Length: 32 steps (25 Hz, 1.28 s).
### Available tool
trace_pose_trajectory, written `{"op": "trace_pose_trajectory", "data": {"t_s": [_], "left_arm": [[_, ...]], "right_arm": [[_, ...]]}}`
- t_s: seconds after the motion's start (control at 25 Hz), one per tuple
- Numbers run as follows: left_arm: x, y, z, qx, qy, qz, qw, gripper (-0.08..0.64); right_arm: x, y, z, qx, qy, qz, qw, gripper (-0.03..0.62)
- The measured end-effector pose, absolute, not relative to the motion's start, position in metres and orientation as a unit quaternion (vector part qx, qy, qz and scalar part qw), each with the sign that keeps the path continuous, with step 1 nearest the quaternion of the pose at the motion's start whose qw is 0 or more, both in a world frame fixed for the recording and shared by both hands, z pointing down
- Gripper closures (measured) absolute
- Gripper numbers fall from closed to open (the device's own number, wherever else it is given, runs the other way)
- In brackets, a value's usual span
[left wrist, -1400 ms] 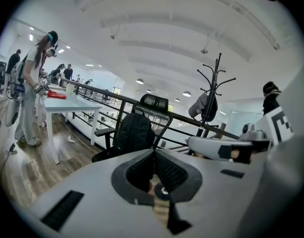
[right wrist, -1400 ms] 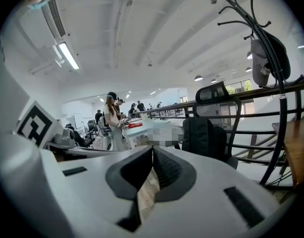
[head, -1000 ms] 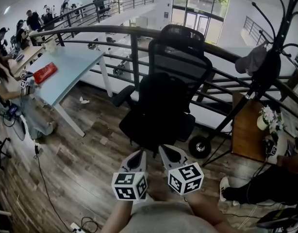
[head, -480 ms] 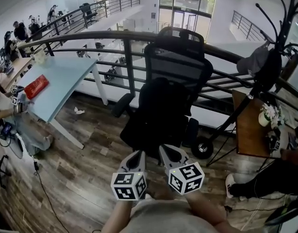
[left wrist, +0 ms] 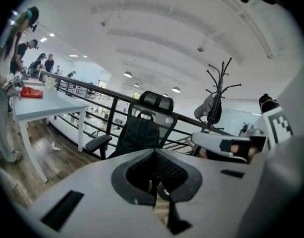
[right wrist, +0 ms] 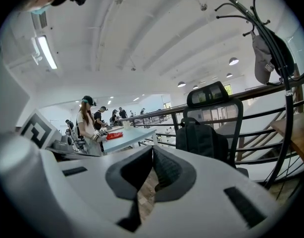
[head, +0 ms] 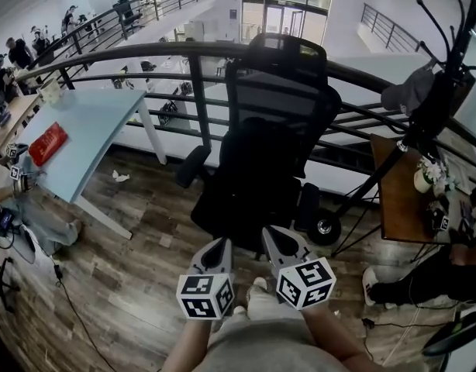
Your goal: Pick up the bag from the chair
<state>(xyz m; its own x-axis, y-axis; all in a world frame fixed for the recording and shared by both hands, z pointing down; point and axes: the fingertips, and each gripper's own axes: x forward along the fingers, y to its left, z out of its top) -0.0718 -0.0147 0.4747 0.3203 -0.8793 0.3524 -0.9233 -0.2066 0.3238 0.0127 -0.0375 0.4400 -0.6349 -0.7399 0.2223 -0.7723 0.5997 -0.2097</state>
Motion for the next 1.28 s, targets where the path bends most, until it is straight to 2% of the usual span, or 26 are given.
{"op": "trace_pose_trajectory", "data": {"t_s": [0.64,1.28], "left_arm": [[-0.085,-0.117,0.472,0.790,-0.566,0.053,0.227,0.557],[-0.080,-0.241,0.466,0.800,-0.556,0.054,0.217,0.555]], "right_arm": [[0.006,-0.145,0.433,0.447,-0.884,0.129,0.045,0.592],[0.002,-0.259,0.436,0.451,-0.883,0.111,0.074,0.591]]}}
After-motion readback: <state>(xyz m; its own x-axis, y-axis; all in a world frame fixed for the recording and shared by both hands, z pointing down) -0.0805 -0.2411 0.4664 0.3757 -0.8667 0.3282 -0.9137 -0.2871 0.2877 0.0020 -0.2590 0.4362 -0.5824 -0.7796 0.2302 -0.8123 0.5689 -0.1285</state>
